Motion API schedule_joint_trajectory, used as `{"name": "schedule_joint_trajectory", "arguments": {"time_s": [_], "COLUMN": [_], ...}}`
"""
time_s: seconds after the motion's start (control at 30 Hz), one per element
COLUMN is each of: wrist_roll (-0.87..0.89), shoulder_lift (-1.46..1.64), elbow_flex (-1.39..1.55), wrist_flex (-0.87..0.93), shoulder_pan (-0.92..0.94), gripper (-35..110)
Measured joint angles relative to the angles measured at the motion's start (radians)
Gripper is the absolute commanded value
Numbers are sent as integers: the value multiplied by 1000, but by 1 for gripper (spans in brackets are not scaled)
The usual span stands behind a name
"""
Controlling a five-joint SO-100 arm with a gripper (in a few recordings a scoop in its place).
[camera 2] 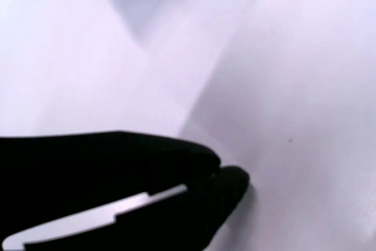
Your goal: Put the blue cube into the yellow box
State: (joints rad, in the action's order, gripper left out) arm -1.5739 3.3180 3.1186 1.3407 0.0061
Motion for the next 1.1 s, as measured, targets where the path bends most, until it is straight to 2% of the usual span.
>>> {"name": "schedule_joint_trajectory", "arguments": {"time_s": [0.43, 0.6, 0.9, 1.1], "wrist_roll": [14, 23, 172, 285], "shoulder_lift": [-2, -132, -538, -811], "elbow_flex": [-2, -25, -388, -687], "wrist_flex": [0, -55, -236, -233], "shoulder_pan": [0, 11, 37, 5], "gripper": [1, 16, 41, 42]}}
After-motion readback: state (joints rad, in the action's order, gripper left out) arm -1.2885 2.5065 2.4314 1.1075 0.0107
